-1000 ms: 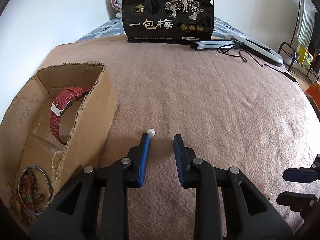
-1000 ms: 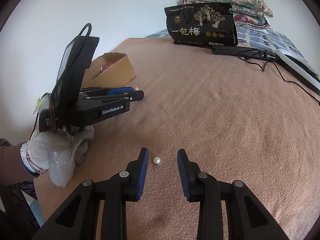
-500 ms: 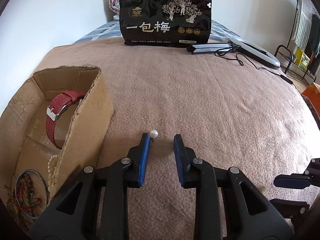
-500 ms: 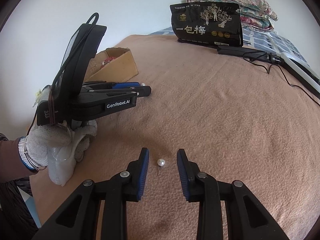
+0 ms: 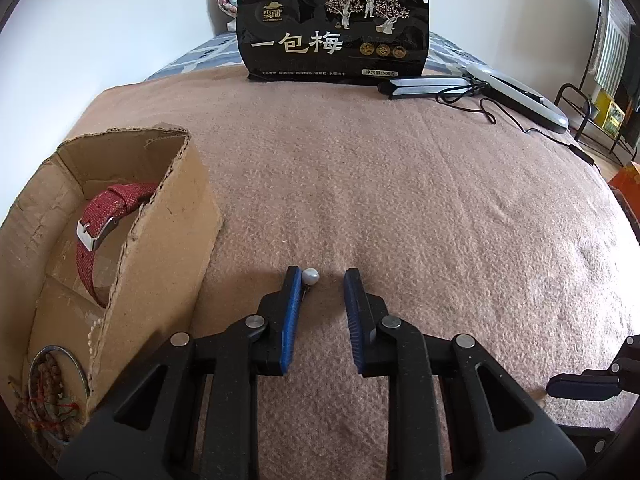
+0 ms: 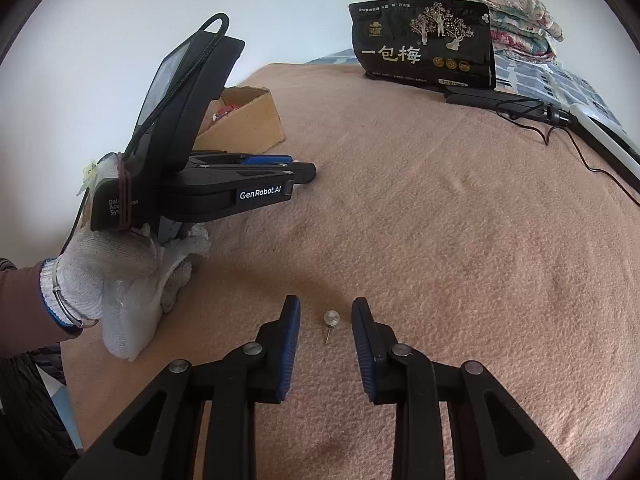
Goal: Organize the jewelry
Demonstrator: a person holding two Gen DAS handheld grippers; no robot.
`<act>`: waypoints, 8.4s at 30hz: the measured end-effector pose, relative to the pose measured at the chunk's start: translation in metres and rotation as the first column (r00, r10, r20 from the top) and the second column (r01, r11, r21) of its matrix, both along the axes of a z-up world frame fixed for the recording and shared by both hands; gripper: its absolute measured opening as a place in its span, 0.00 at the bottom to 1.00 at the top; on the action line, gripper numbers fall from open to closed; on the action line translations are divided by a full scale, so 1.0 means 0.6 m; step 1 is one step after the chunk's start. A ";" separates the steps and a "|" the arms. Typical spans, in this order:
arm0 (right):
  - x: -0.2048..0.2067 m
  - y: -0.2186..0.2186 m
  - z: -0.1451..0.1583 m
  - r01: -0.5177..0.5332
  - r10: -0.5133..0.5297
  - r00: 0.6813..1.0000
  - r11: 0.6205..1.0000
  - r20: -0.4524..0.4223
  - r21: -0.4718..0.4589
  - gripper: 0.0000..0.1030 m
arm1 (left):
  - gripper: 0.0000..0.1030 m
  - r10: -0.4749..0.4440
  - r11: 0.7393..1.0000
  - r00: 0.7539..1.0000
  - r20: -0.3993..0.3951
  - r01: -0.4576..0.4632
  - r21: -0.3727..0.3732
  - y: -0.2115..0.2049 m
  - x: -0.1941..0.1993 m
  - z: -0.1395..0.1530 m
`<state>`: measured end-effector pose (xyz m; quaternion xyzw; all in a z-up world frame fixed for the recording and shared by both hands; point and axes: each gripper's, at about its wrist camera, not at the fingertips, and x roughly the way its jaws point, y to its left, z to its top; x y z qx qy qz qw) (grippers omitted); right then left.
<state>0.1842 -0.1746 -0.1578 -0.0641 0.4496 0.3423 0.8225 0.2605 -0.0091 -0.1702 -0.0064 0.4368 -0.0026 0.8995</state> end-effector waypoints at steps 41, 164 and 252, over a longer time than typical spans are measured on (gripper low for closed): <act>-0.036 0.003 0.018 0.051 -0.045 0.996 0.995 0.075 -0.082 0.06 | 0.06 -0.044 0.999 0.998 0.051 0.045 -0.013 -0.019 -0.042 0.032; 0.028 0.353 0.178 0.139 -0.138 0.964 0.990 0.227 0.012 1.00 | 0.75 0.119 0.993 0.982 0.149 -0.118 -0.018 0.287 -0.254 0.195; -0.155 0.138 0.248 0.236 -0.226 0.923 0.972 0.311 0.007 1.00 | 0.98 0.092 0.994 0.953 0.288 -0.103 0.022 0.213 -0.409 0.322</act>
